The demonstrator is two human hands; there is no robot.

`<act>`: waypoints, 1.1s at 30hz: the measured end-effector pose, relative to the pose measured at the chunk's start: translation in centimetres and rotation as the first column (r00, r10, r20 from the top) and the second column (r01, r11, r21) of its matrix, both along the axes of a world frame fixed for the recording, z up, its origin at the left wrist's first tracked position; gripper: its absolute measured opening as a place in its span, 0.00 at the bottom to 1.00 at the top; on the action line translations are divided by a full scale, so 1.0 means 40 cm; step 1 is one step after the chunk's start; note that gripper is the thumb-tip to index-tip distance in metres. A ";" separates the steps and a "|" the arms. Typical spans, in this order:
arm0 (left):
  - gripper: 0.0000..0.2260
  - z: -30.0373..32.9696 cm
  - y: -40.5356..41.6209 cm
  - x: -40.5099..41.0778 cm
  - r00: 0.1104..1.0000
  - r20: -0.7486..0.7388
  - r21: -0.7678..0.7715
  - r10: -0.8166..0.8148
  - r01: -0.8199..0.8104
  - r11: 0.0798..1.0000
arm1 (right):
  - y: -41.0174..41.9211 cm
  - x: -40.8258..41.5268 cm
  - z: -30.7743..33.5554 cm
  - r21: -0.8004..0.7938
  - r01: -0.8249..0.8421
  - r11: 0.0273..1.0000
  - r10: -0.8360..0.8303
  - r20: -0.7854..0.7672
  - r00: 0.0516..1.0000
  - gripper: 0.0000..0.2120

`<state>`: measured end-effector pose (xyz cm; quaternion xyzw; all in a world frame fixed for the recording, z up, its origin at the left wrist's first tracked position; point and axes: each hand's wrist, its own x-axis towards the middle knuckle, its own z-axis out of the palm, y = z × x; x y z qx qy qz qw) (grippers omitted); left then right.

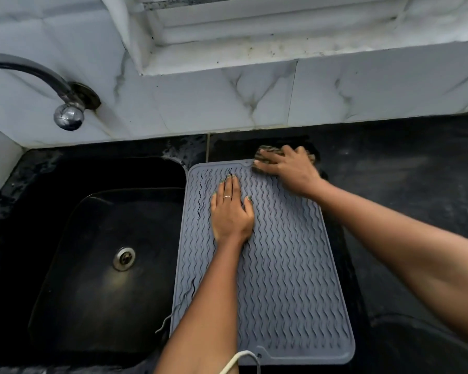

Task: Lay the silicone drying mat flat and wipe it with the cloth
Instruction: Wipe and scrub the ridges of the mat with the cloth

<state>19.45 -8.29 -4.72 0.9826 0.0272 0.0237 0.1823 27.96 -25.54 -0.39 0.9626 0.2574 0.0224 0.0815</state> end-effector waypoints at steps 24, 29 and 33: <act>0.23 0.007 -0.008 0.022 0.954 -0.038 0.076 -0.298 0.300 0.951 | 0.049 -0.141 -0.021 0.277 0.394 0.876 -0.330 -0.250 0.910 0.27; 0.24 0.010 -0.010 0.023 0.950 -0.048 0.078 -0.309 0.312 0.947 | 0.040 -0.337 -0.004 0.253 0.415 0.874 -0.350 -0.264 0.899 0.27; 0.24 0.010 -0.008 0.022 0.951 -0.053 0.081 -0.305 0.308 0.948 | 0.032 -0.303 0.064 0.423 0.559 0.713 -0.437 -0.356 0.826 0.15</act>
